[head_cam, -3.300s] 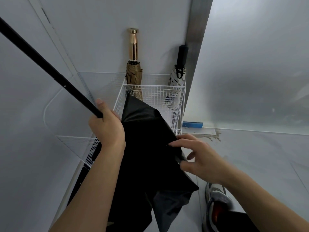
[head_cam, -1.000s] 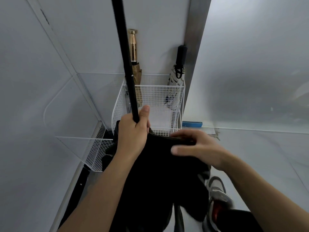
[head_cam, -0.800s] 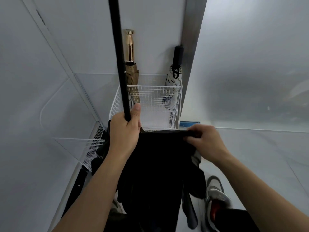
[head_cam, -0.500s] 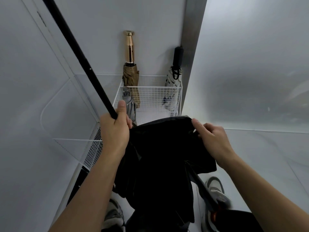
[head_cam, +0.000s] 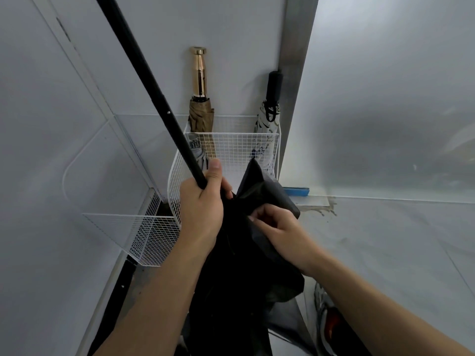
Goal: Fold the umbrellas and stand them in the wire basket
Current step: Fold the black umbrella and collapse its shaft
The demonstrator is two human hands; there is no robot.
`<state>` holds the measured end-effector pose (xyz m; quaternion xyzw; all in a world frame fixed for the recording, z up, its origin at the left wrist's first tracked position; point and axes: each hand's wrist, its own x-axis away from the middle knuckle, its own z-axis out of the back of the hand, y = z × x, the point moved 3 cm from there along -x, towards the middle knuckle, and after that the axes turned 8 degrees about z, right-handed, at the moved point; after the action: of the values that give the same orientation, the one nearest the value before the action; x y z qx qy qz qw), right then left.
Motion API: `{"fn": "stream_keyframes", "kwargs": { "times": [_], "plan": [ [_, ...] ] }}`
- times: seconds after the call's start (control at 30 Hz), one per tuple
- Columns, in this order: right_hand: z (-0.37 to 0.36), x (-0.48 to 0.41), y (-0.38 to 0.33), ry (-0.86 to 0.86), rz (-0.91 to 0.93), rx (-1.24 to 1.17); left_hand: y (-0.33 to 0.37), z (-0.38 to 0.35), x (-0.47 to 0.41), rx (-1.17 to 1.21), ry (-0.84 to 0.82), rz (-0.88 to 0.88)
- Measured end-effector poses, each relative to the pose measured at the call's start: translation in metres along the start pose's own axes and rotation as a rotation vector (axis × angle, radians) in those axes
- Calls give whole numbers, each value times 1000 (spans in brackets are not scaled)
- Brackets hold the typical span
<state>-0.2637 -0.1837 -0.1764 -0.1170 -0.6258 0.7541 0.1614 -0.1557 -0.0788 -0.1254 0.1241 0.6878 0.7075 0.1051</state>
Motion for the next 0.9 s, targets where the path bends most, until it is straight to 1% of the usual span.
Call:
{"fn": "stream_keyframes", "kwargs": {
  "times": [0.17,0.27,0.37,0.4,0.47,0.5,0.53,0.6,0.63,0.67,0.7,0.73,0.83,0.9],
  "plan": [
    [-3,-10,-2,-20,130,133,2,-4,1,91,-81,104],
    [-4,-12,1,-17,146,142,3,-4,1,134,-118,132],
    [-5,-13,2,-2,101,148,3,-4,2,119,-120,109],
    [-5,-12,-2,-8,78,115,4,-4,1,101,-102,94],
    [-3,-5,-13,-46,-47,-74,4,-1,-1,51,-35,76],
    [-1,-1,-16,-92,-117,-164,3,2,-2,24,5,66],
    [2,3,-19,-143,-147,-189,2,4,-4,-5,41,51],
    [6,6,-19,-217,-136,-59,1,10,-8,-39,88,6],
    [9,5,-15,-196,-119,71,0,12,-10,-51,97,-14],
    [14,3,-10,-124,-108,218,-1,15,-13,-65,105,-27],
    [22,1,-6,-23,-100,330,-1,17,-14,-77,115,-34],
    [30,-2,-3,82,-95,391,-2,20,-16,-86,130,-41],
    [54,-4,1,340,-71,395,-3,28,-20,-112,183,-67],
    [66,-3,1,448,-50,355,-3,32,-22,-146,231,-77]
  ]
}}
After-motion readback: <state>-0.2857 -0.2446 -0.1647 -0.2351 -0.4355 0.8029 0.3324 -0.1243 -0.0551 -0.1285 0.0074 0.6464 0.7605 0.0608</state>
